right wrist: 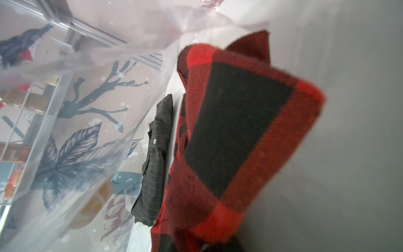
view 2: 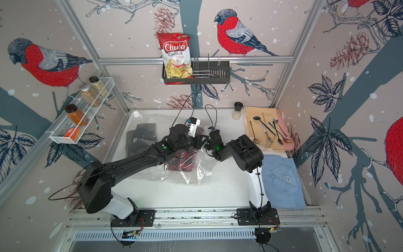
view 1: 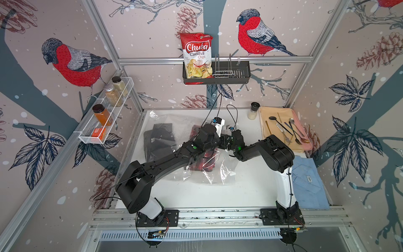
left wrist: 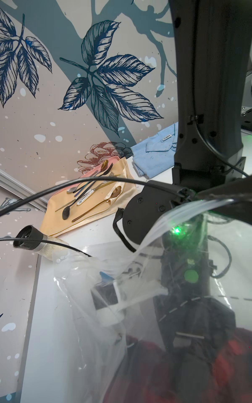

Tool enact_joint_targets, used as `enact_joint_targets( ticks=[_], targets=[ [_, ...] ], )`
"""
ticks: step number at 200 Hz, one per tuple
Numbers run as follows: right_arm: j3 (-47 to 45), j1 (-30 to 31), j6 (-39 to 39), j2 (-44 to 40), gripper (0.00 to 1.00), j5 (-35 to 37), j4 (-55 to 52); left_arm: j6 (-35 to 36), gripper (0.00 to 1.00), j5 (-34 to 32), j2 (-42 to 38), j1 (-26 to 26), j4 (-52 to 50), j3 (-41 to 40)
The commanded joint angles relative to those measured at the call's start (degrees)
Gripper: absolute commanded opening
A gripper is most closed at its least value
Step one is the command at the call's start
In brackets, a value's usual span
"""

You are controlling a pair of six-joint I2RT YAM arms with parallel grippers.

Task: Place the folded shirt into the vacuum bag
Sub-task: Place the shirt in the vacuum bag.

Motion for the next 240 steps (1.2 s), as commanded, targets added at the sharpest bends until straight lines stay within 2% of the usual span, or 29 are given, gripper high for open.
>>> enact_joint_targets(
  ticks=[1,10,20,45,62,76,91,113,130,152,167,198,217,240],
  targets=[
    [0.11,0.15,0.32,-1.20,0.24,0.49,-2.40,0.02,0.00,0.27,-1.53,-0.06,5.00,-0.64],
    [-1.56,-0.02,0.33,-3.26,0.27,0.67,-2.69,0.12,0.00,-0.77,-2.24,0.03,4.89,-1.25],
    [-4.07,-0.12,-0.17,-5.89,0.40,0.66,-3.57,0.54,0.00,-2.26,-3.02,0.04,4.87,-2.07],
    [-9.85,0.19,-0.99,-11.11,0.59,-0.63,-6.16,1.00,0.00,-4.14,-4.11,0.12,5.58,-3.26],
    [-13.09,0.72,-0.74,-12.95,0.67,-2.24,-6.61,1.10,0.00,-4.08,-3.90,0.30,5.90,-3.28],
    [-15.61,1.43,-0.52,-14.45,0.67,-1.75,-7.03,0.94,0.00,-3.64,-3.59,0.39,6.48,-3.13],
    [-17.34,2.53,0.33,-14.78,0.63,-0.66,-6.49,0.76,0.00,-2.99,-3.17,0.39,6.93,-2.83],
    [-16.26,4.55,2.78,-11.29,0.46,0.05,-4.19,0.51,0.00,-2.00,-2.46,0.39,7.69,-2.37],
    [-14.16,5.07,4.46,-8.10,0.26,1.04,-2.31,0.35,0.00,-0.56,-1.84,0.39,7.27,-1.33],
    [-10.11,4.48,3.73,-5.23,0.13,2.19,-2.28,-0.27,0.00,0.92,-1.81,0.23,7.51,-0.94],
    [-6.37,4.06,1.92,-3.43,0.09,1.55,-3.75,-0.38,0.00,1.03,-2.20,0.08,7.14,-1.02],
    [-0.45,3.68,-1.58,-0.11,0.09,-1.89,-4.47,-0.14,0.00,1.11,-2.49,0.04,6.30,-0.91],
    [3.08,3.57,-1.74,2.62,0.09,-5.95,-4.45,0.03,0.00,1.29,-2.24,0.04,6.10,-0.51],
    [5.22,4.12,-0.65,4.48,0.10,-7.07,-4.62,-0.12,0.00,1.85,-1.54,0.04,6.20,0.23]
  ],
)
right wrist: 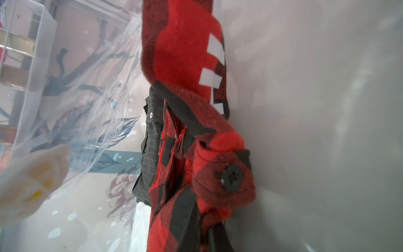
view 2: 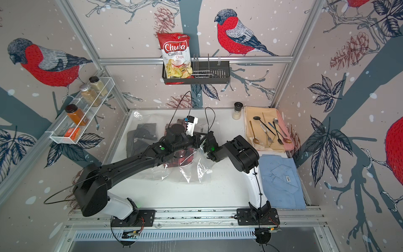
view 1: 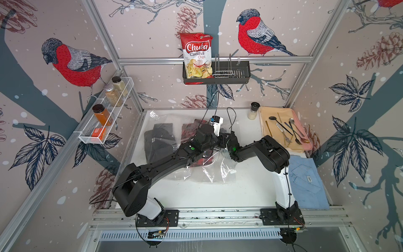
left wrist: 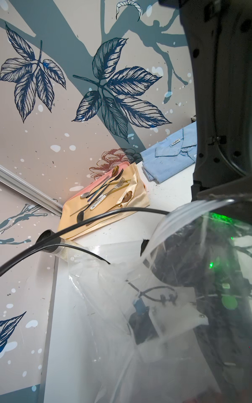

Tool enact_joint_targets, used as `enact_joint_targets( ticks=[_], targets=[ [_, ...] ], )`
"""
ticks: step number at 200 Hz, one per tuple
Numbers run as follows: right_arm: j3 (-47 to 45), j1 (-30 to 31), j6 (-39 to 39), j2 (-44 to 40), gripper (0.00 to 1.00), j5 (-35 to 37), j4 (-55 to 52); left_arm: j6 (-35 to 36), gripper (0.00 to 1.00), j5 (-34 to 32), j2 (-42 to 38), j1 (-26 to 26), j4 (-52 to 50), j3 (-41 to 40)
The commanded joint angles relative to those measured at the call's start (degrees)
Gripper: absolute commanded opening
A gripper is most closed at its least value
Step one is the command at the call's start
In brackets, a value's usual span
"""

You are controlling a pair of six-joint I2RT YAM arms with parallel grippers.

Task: Place the folded shirt into the vacuum bag
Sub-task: Place the shirt in the vacuum bag.

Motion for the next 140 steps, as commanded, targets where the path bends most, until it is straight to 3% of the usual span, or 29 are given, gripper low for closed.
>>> enact_joint_targets(
  ticks=[1,48,73,88,117,140],
  targets=[
    [1.99,0.52,-0.41,1.60,0.10,-3.35,0.78,-0.12,0.00,2.89,0.39,-0.14,3.21,1.14],
    [5.73,2.35,3.96,4.08,0.14,-1.42,-0.46,-0.03,0.00,3.06,1.90,-0.58,2.56,2.43],
    [3.96,2.45,3.75,2.46,0.25,-1.28,-1.85,0.61,0.00,0.93,1.89,-0.53,1.78,2.32],
    [-1.58,1.14,3.29,-2.21,0.32,-0.64,-1.33,1.13,0.00,-0.77,1.65,-0.45,1.09,2.24],
    [-13.39,-2.96,0.85,-13.93,0.56,-1.26,-2.01,2.22,0.00,-2.81,2.39,0.58,-0.15,2.65],
    [-21.09,-6.18,-1.50,-23.85,0.66,-2.61,-5.26,1.66,0.00,-2.04,3.46,1.85,0.63,2.24]
  ],
)
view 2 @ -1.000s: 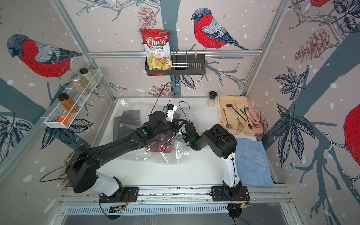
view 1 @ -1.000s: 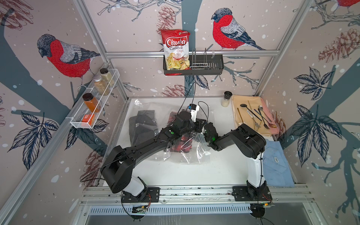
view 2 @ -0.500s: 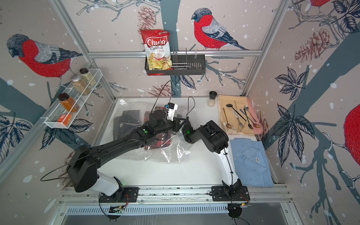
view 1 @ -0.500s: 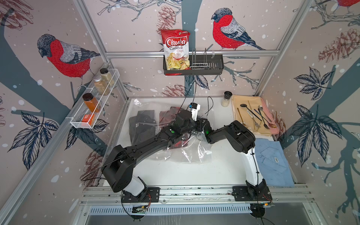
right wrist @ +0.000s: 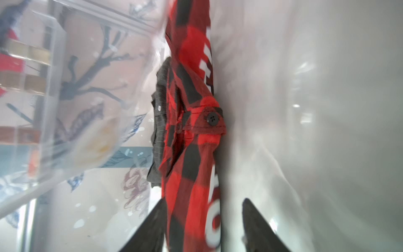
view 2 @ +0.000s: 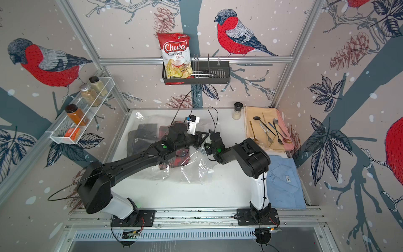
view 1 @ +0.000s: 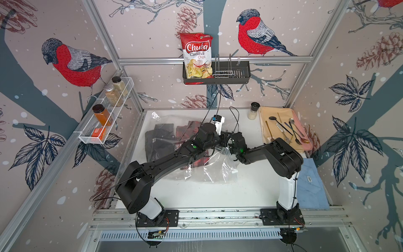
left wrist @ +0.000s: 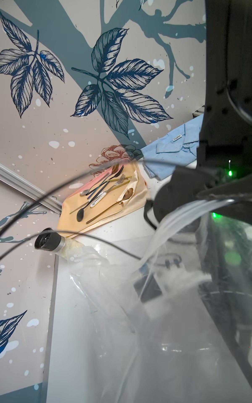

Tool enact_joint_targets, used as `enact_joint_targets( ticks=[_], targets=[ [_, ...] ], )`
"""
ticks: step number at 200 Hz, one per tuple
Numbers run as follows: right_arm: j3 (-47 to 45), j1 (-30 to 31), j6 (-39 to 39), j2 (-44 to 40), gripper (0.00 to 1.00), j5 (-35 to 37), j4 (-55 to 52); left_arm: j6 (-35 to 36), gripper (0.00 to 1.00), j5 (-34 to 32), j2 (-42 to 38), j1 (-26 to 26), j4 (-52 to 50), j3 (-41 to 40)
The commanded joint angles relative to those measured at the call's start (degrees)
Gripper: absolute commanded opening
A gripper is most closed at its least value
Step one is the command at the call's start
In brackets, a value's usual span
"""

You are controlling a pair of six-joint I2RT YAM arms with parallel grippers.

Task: Place the folded shirt into the vacuum bag
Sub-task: Place the shirt in the vacuum bag.

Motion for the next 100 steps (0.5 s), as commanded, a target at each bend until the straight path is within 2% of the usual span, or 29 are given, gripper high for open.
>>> enact_joint_targets(
  ticks=[1,64,79,100],
  targets=[
    [-5.72,-2.15,-3.33,-7.66,0.66,-1.43,-2.69,0.62,0.00,-1.00,0.76,1.17,1.57,0.14],
    [-19.35,-13.30,-11.81,-33.73,0.83,5.71,-25.18,0.00,0.00,-0.15,2.04,2.59,3.15,-0.41],
    [-20.87,-15.73,-13.23,-36.87,0.86,5.66,-28.38,-0.04,0.00,-0.16,2.17,2.80,3.43,-0.70],
    [-21.12,-15.91,-14.08,-37.93,0.88,4.67,-31.16,-0.46,0.00,0.09,2.09,3.29,4.26,-1.45]
  ],
)
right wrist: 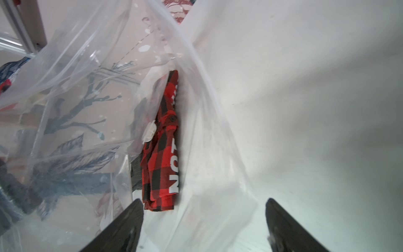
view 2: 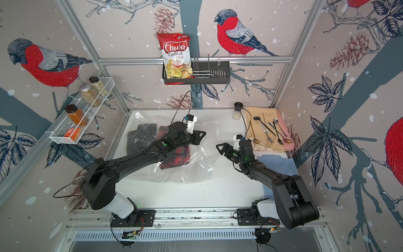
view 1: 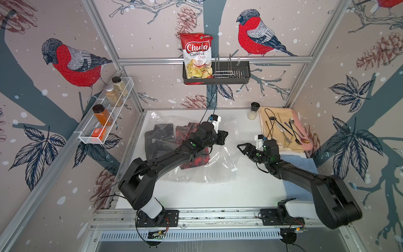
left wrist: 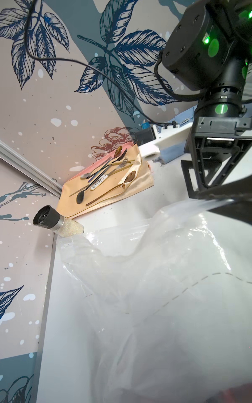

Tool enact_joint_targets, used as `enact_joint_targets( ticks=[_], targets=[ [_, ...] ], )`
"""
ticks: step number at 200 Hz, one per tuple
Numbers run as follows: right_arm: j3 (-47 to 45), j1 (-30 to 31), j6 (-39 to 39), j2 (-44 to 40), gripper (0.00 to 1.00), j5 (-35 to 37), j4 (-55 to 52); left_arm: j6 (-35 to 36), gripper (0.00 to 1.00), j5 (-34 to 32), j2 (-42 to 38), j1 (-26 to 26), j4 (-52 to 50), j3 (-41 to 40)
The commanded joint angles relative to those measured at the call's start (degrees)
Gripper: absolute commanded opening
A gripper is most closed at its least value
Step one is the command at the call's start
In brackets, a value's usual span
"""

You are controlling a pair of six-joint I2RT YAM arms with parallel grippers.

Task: Place the folded shirt into the vacuum bag
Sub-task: Place the shirt in the vacuum bag, then adjust the vacuum bag at the center of the board.

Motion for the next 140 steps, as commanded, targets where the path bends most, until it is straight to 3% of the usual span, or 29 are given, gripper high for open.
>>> enact_joint_targets(
  ticks=[1,29,45,58,77,89,117,140],
  targets=[
    [-0.55,-0.16,-3.14,-1.25,0.88,0.00,-6.69,-0.41,0.00,0.39,0.03,0.58,3.79,-0.64],
    [0.29,5.17,-0.70,0.28,0.87,-0.59,-5.01,-0.72,0.00,0.62,-0.19,0.93,4.57,-1.02],
    [2.23,10.07,0.86,1.94,0.83,-0.42,-4.60,-0.75,0.00,0.75,-0.24,1.04,4.80,-1.14],
    [2.82,13.49,2.72,2.03,0.70,0.51,-3.93,-0.57,0.00,0.84,-0.62,1.35,4.83,-1.32],
    [4.87,17.64,4.04,-0.55,0.31,3.19,-6.04,0.04,0.00,0.93,-2.20,2.29,4.14,-1.78],
    [8.03,19.57,3.52,-1.77,0.18,5.02,-9.47,0.96,0.00,0.84,-3.93,3.32,2.84,-1.94],
    [18.97,23.47,1.75,-3.59,0.00,5.78,-15.94,5.15,0.00,1.10,-9.56,7.54,-4.10,-0.24],
    [29.73,27.50,0.73,-2.30,0.00,5.91,-20.01,7.18,0.00,2.40,-14.76,12.71,-10.26,2.30]
  ],
)
